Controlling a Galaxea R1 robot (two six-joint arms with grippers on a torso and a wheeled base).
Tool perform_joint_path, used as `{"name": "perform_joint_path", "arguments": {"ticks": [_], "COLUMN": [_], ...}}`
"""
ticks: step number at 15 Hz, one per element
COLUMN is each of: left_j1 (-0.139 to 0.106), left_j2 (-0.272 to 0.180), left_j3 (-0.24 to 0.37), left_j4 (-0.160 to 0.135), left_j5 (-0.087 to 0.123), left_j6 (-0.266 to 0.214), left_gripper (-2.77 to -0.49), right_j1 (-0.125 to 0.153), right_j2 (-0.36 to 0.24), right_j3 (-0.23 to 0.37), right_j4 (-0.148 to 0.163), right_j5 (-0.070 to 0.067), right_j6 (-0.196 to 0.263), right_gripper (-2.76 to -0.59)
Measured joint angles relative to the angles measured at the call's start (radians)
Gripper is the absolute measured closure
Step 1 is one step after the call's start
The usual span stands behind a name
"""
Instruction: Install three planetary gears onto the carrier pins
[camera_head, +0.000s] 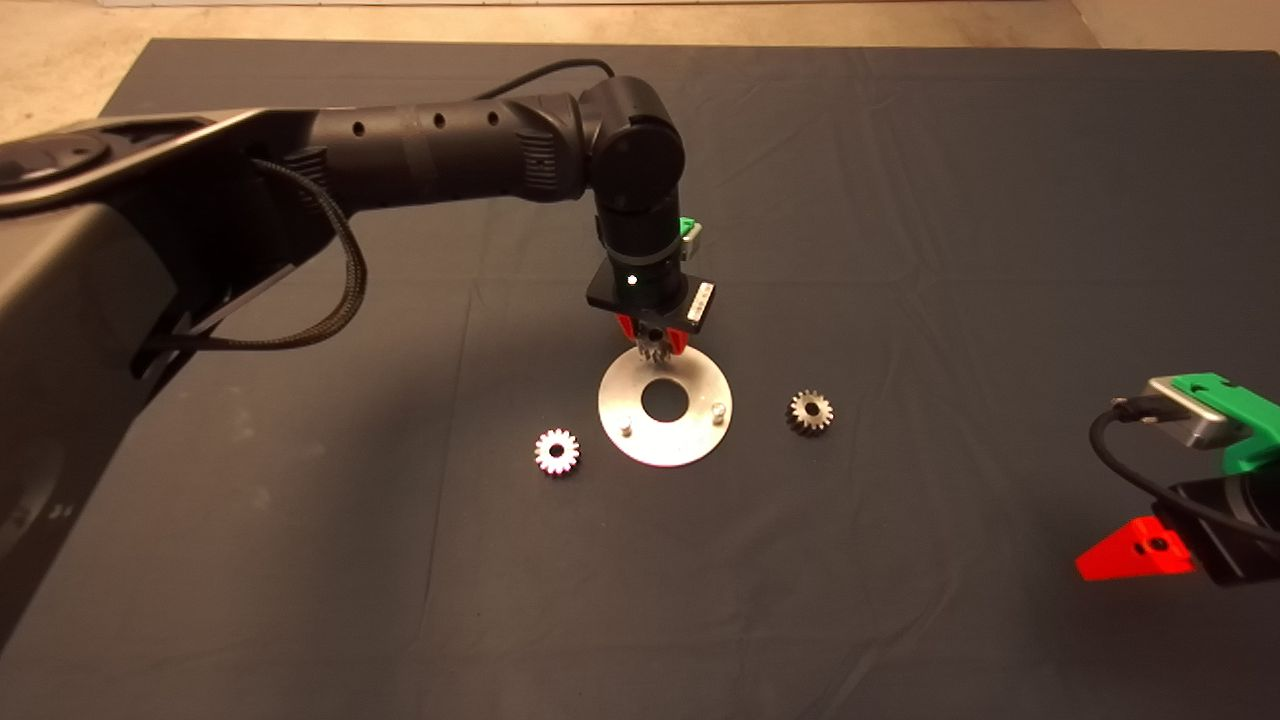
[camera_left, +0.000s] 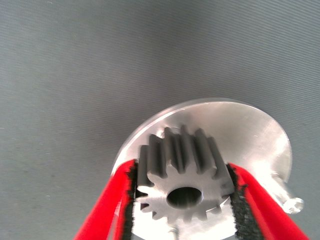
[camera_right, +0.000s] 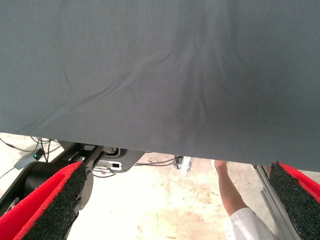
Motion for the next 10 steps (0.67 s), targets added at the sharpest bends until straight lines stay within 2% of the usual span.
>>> {"name": "perform_joint_path", "arguments": {"ticks": [4, 6, 7, 9, 10], "left_j1": [-0.002, -0.011, -0.03, -0.105, -0.142], "left_j2": [-0.005, -0.013, -0.028, -0.095, -0.14], "left_j3": [0.011, 0.013, 0.021, 0.055, 0.073], "left_j4": [-0.031, -0.072, -0.101, -0.147, -0.153], "left_j5": [-0.014, -0.017, -0.021, -0.045, -0.046], "left_j6": [0.0, 0.002, 0.003, 0.011, 0.011], "left_gripper": [-1.31, -1.39, -1.46, -1.5, -1.59], "right_j1": [0.0, 0.0, 0.0, 0.0, 0.0], "right_j2": [0.0, 0.0, 0.0, 0.0, 0.0], "right_j3": [0.0, 0.0, 0.0, 0.0, 0.0], "right_j4": [0.0, 0.0, 0.0, 0.0, 0.0], "right_j5": [0.0, 0.001, 0.0, 0.0, 0.0], "right_j6": [0.0, 0.0, 0.0, 0.0, 0.0], "right_gripper": [-2.73, -2.73, -2.73, -2.73, -2.73]}}
